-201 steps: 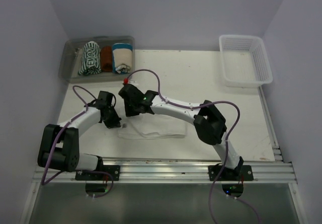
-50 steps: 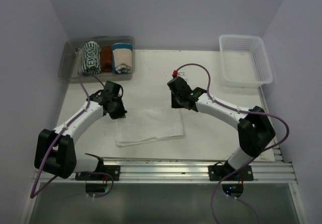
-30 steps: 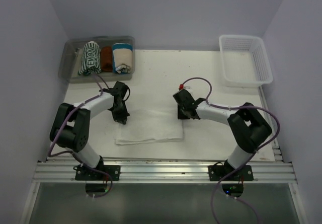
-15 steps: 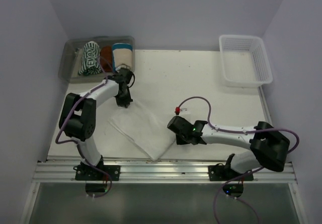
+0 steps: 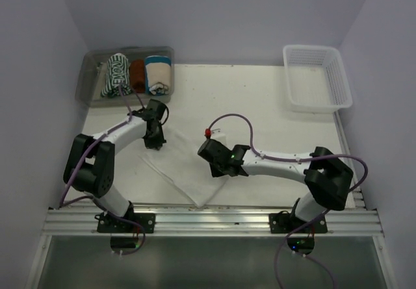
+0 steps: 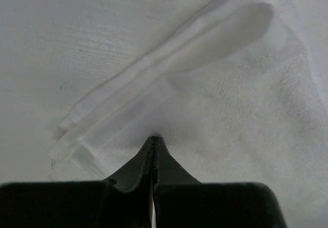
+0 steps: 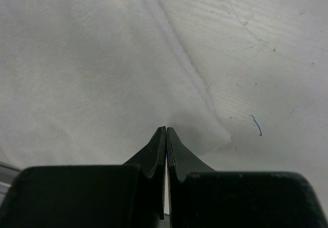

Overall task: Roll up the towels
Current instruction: Fold the towel

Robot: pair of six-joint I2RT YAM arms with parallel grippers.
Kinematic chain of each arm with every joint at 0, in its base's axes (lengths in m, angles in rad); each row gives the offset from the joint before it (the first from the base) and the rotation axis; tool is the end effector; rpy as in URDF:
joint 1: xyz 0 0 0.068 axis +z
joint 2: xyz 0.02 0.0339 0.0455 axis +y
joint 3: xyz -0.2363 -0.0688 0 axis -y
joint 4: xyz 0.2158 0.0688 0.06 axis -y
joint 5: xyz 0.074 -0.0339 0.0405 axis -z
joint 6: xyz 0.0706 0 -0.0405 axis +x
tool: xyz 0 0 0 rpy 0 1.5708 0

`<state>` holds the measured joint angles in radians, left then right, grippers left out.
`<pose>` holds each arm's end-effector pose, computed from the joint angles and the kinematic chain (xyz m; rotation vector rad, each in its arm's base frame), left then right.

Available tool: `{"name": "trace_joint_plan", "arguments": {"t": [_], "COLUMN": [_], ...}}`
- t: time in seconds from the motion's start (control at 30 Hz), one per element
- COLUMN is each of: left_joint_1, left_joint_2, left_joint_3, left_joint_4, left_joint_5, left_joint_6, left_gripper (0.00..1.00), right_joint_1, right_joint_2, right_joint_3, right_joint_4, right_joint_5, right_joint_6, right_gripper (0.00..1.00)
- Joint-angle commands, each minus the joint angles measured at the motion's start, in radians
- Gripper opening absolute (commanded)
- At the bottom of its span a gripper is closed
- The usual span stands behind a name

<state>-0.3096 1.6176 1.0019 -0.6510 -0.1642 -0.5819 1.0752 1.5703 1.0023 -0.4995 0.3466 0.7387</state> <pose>0.2749 -0.0758 0.1368 -0.4146 2.7666 0.0229 0.1646 0.2541 0.1613 -0.3144 2.5377 0.2417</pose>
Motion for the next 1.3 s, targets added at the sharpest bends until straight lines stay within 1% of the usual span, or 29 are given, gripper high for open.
{"name": "trace_joint_plan", "arguments": {"t": [0.0, 0.07, 0.2, 0.3, 0.4, 0.47, 0.53, 0.57, 0.67, 0.73, 0.8, 0.9, 1.0, 1.03, 1.1, 1.13, 1.17, 1.23, 1.27], "left_joint_1": [0.015, 0.046, 0.096, 0.087, 0.047, 0.017, 0.001, -0.009, -0.049, -0.074, -0.098, -0.105, -0.111, -0.114, -0.117, -0.117, -0.115, -0.115, -0.115], "left_joint_2": [0.037, 0.07, 0.082, 0.083, 0.136, 0.183, 0.215, 0.253, 0.329, 0.359, 0.393, 0.398, 0.354, 0.337, 0.285, 0.268, 0.234, 0.209, 0.197], "left_joint_3": [-0.006, 0.015, 0.038, 0.058, 0.11, 0.125, 0.148, 0.158, 0.225, 0.283, 0.348, 0.42, 0.461, 0.466, 0.463, 0.457, 0.448, 0.411, 0.397], "left_joint_4": [0.051, 0.019, 0.014, 0.036, 0.028, 0.046, 0.066, 0.082, 0.088, 0.088, 0.077, 0.053, 0.034, 0.018, 0.004, -0.004, -0.007, -0.009, -0.009], "left_joint_5": [-0.021, -0.02, -0.067, -0.067, -0.069, -0.069, -0.04, -0.028, -0.014, -0.014, -0.017, -0.04, -0.07, -0.078, -0.08, -0.084, -0.084, -0.068, -0.054], "left_joint_6": [0.022, 0.021, -0.007, -0.001, -0.004, -0.01, -0.013, -0.012, -0.001, 0.011, 0.017, 0.043, 0.076, 0.08, 0.082, 0.08, 0.079, 0.076, 0.076], "left_gripper": [0.0, 0.0, 0.0, 0.0, 0.0, 0.0, 0.0, 0.0, 0.0, 0.0, 0.0, 0.0, 0.0, 0.0, 0.0, 0.0, 0.0, 0.0, 0.0], "right_joint_1": [-0.02, -0.07, -0.12, -0.12, -0.12, -0.112, -0.101, -0.086, -0.048, -0.025, 0.009, 0.046, 0.058, 0.058, 0.055, 0.052, 0.037, 0.011, -0.021], "right_joint_2": [0.083, 0.103, 0.119, 0.143, 0.128, 0.087, 0.053, 0.012, -0.062, -0.139, -0.192, -0.226, -0.253, -0.266, -0.28, -0.283, -0.276, -0.256, -0.224], "right_joint_3": [0.016, -0.014, -0.099, -0.131, -0.189, -0.247, -0.284, -0.316, -0.387, -0.442, -0.462, -0.446, -0.392, -0.363, -0.329, -0.289, -0.265, -0.19, -0.167], "right_joint_4": [0.025, 0.039, 0.131, 0.134, 0.148, 0.176, 0.176, 0.17, 0.154, 0.162, 0.159, 0.109, 0.015, -0.026, -0.046, -0.045, -0.04, -0.025, -0.014], "right_joint_5": [0.006, -0.011, -0.061, -0.063, -0.078, -0.106, -0.106, -0.101, -0.098, -0.106, -0.106, -0.083, 0.014, 0.07, 0.124, 0.143, 0.156, 0.15, 0.14], "right_joint_6": [-0.029, -0.013, -0.004, 0.01, 0.042, 0.059, 0.093, 0.106, 0.169, 0.22, 0.247, 0.271, 0.258, 0.251, 0.225, 0.188, 0.168, 0.105, 0.084], "right_gripper": [0.02, 0.02, 0.01, 0.0, 0.0, 0.0, 0.0, 0.0, 0.0, 0.0, 0.01, 0.01, 0.02, 0.05, 0.07, 0.1, 0.11, 0.11, 0.11]}}
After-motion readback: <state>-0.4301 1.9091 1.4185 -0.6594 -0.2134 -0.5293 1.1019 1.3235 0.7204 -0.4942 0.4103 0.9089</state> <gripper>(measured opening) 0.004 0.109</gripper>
